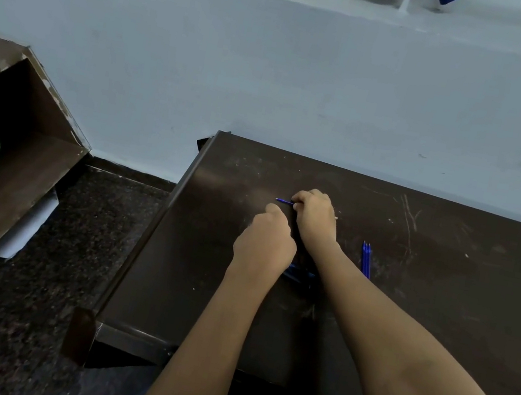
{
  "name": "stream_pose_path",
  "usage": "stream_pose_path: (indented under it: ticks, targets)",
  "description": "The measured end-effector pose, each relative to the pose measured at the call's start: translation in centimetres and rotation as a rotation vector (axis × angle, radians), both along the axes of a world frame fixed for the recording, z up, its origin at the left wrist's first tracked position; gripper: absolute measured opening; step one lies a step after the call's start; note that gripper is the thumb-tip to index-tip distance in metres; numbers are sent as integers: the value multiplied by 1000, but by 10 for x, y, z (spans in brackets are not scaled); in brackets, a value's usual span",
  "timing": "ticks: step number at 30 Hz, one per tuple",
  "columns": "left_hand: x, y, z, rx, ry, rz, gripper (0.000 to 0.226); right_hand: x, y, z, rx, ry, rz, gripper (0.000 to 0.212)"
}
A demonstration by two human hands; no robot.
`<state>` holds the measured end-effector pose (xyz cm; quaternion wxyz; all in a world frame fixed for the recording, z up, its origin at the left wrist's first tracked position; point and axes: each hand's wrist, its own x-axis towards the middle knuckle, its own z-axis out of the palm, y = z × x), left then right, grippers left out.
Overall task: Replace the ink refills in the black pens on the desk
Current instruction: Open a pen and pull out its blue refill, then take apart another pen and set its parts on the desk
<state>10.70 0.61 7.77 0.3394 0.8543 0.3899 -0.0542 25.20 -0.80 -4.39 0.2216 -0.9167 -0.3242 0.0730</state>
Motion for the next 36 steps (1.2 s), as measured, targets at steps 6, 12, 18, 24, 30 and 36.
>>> stream_pose_path:
  ticks: [6,12,18,24,30,36]
  targets:
    - [0,-2,-1,30,-31,-18,26,-11,-21,19,246,19,-161,27]
    - [2,-7,0,47,-16,-29,26,-10,-86,25,239,93,-501,15]
    - [3,-9,-2,48,-2,-39,25,-7,-130,22,-68,323,-631,36]
    - [3,-8,-5,48,-7,-40,22,-2,-130,21,-130,393,-633,41]
    - [4,-7,-8,51,7,-45,23,2,-134,19,-103,470,-636,36]
    - [4,-7,-8,61,11,-36,23,4,-135,20,-90,506,-637,33]
